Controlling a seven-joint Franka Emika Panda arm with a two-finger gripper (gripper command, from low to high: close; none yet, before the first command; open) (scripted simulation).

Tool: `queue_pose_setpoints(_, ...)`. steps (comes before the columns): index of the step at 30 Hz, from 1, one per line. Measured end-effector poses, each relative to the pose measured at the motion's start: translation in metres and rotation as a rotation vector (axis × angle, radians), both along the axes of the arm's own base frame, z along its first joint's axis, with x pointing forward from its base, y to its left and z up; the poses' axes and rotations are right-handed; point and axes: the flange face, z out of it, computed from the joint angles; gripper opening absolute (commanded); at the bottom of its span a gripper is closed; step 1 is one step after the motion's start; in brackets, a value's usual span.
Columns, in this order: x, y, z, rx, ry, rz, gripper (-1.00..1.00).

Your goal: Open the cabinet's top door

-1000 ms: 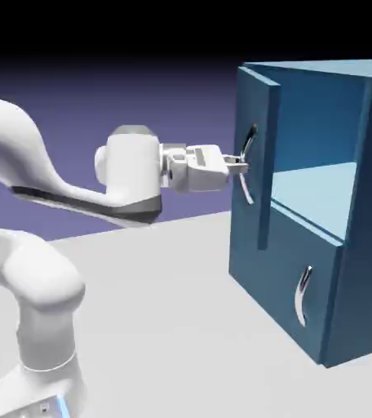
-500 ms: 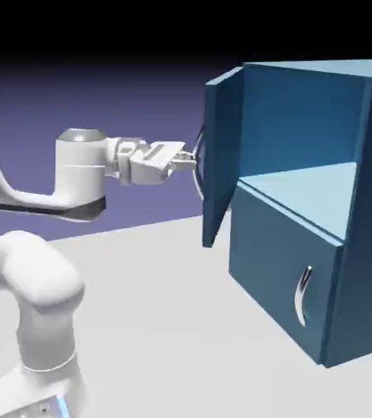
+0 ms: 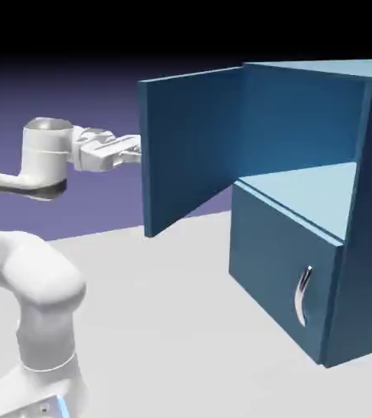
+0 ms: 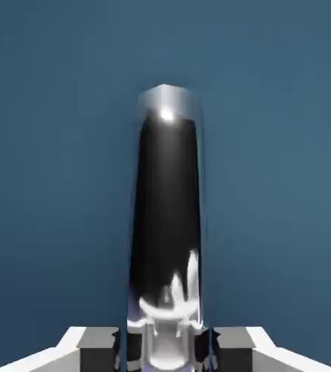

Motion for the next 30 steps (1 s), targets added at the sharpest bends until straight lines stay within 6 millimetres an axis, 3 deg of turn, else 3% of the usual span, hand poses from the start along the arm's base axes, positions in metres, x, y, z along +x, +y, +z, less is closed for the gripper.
queue_pose_setpoints(11, -0.014, 0.101, 0.000, 0.000, 0.000, -0.240, -1.00)
queue_pose_setpoints(30, 0.004, 0.228, 0.000, 0.000, 0.000, -0.542, -1.00)
